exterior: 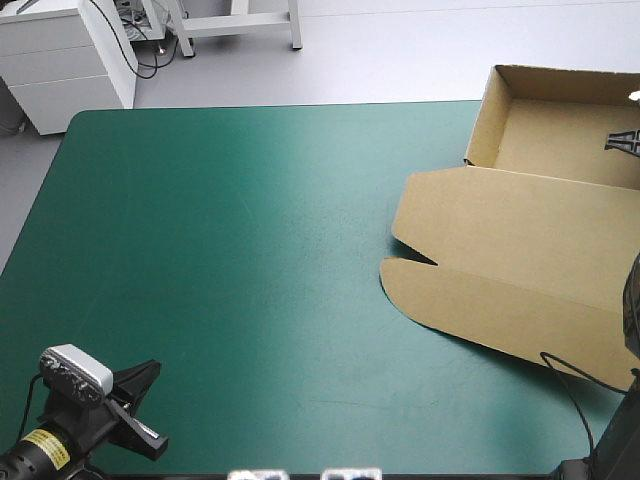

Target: Fold the box

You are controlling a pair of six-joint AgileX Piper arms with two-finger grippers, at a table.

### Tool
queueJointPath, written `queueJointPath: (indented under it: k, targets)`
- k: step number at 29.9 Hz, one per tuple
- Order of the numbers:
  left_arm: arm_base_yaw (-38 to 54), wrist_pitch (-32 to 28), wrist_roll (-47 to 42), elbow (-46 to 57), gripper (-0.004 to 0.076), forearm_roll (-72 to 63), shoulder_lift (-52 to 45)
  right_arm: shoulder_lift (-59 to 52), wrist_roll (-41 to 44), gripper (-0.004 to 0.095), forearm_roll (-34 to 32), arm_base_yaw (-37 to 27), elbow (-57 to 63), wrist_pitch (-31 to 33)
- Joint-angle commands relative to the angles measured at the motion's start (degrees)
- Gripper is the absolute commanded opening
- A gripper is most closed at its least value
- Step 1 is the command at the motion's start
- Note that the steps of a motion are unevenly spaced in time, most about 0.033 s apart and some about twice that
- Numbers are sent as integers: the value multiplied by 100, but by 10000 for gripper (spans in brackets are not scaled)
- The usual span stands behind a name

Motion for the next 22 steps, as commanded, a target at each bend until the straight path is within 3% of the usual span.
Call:
queueJointPath:
  k: [1,8,11,15,16,19,21,22]
  targets:
    - [-38,-346,-73,-154,-8,0,54,-19,-21,-19,-65,-43,-174,-35]
    - [-38,-357,-73,-154,-8,0,54,598,21,1,-65,-43,-174,-31]
    - [-38,-357,-73,-154,-8,0,54,645,-68,86,-11,-43,-174,-21]
    - [-38,-366,-73,-154,-8,0,54,601,-169,391,142,-43,-174,-21]
    - [-38,-366,-73,-154,-8,0,54,583,-196,542,195,-43,-174,-21]
    - [-38,-366,-73,-154,-8,0,54,388,-185,832,221,-43,-174,-21]
    - [-38,-366,-73,-154,-8,0,54,174,-185,935,382,-43,-174,-21]
    - [-38,-366,-73,-154,-8,0,54,19,-185,935,515,-43,-174,-21]
